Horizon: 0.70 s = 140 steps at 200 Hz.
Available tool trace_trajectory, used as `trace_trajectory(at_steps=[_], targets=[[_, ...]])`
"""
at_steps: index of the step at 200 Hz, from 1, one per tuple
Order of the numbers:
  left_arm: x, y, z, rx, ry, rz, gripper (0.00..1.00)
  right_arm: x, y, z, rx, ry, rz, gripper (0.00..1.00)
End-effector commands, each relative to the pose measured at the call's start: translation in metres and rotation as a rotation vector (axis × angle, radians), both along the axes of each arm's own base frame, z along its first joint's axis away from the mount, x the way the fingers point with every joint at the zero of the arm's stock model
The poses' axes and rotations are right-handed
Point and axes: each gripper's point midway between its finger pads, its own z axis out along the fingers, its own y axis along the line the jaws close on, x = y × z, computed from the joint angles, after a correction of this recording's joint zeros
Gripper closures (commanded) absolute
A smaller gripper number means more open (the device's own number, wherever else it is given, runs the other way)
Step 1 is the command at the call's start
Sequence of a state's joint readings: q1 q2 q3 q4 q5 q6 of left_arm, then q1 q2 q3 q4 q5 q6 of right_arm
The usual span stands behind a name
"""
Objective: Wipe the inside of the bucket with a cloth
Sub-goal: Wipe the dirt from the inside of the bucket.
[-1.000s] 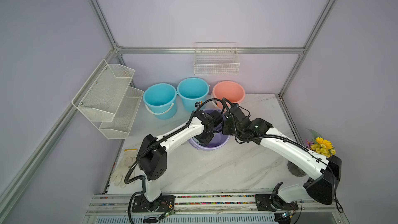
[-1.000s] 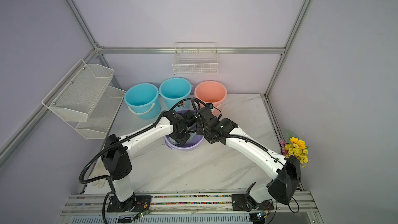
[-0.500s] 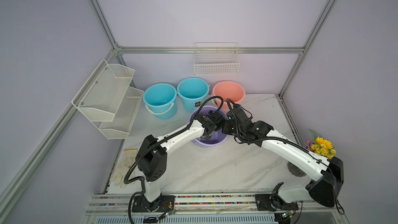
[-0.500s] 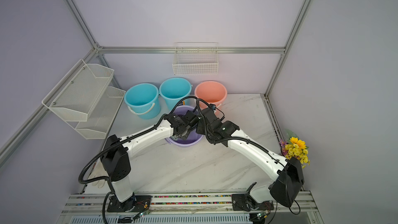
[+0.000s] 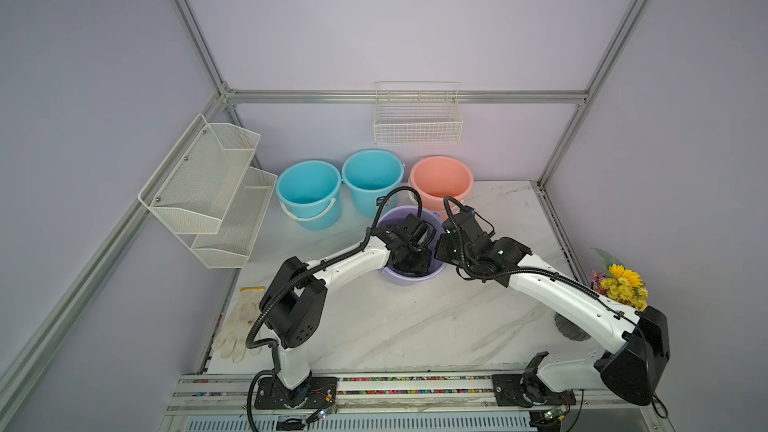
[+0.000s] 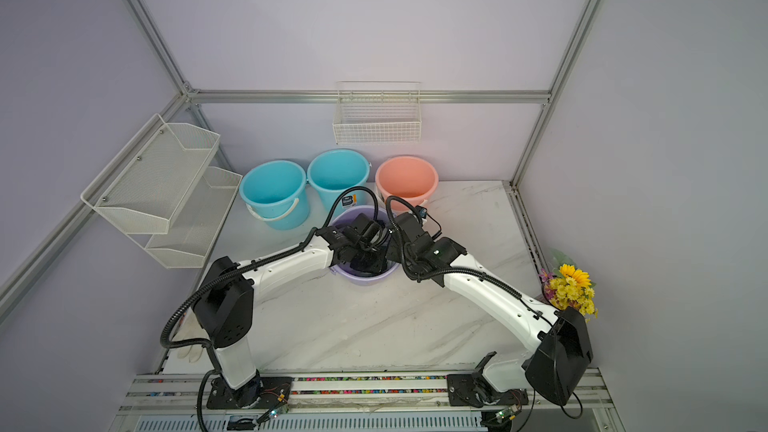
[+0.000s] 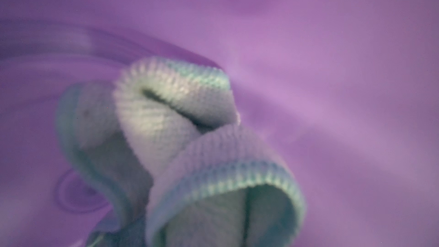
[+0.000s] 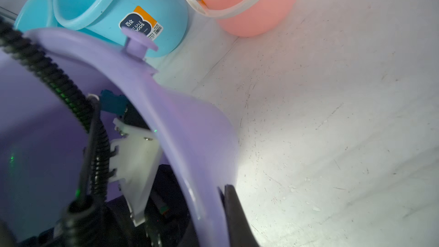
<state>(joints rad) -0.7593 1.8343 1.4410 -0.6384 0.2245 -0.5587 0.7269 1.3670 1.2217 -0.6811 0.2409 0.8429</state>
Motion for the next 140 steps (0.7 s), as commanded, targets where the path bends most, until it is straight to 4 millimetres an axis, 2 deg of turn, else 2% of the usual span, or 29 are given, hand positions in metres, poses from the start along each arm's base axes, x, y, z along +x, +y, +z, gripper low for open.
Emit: trace_trajectory(at_steps=[1,35,65,69,85,110,123,140], targets=[[-0.022,-0.028,0.025,-0.173,0.057,-0.159,1.00,-0.014,0.022,0.037,0.050,-0.052,0.126,1.00],[-0.060,0.005,0.013,0.001,0.137,-0.257,1.00,-0.007,0.011,0.041,-0.039,-0.069,0.109,1.00],[-0.077,0.043,0.011,0.199,0.152,-0.321,1.00,-0.005,0.003,0.049,-0.097,-0.085,0.100,1.00],[-0.079,0.050,0.011,0.238,0.152,-0.326,1.00,-0.003,0.004,0.041,-0.119,-0.068,0.102,1.00],[-0.083,0.073,0.013,0.382,0.151,-0.342,1.00,-0.002,-0.001,0.042,-0.156,-0.072,0.097,1.00],[-0.078,0.108,0.019,0.630,0.100,-0.349,1.00,0.002,-0.011,0.043,-0.247,-0.073,0.088,1.00],[-0.067,0.127,0.024,0.769,0.060,-0.312,1.00,0.002,-0.015,0.043,-0.273,-0.072,0.086,1.00],[-0.050,0.141,0.033,0.890,-0.019,-0.250,1.00,0.001,-0.015,0.043,-0.278,-0.071,0.092,1.00]])
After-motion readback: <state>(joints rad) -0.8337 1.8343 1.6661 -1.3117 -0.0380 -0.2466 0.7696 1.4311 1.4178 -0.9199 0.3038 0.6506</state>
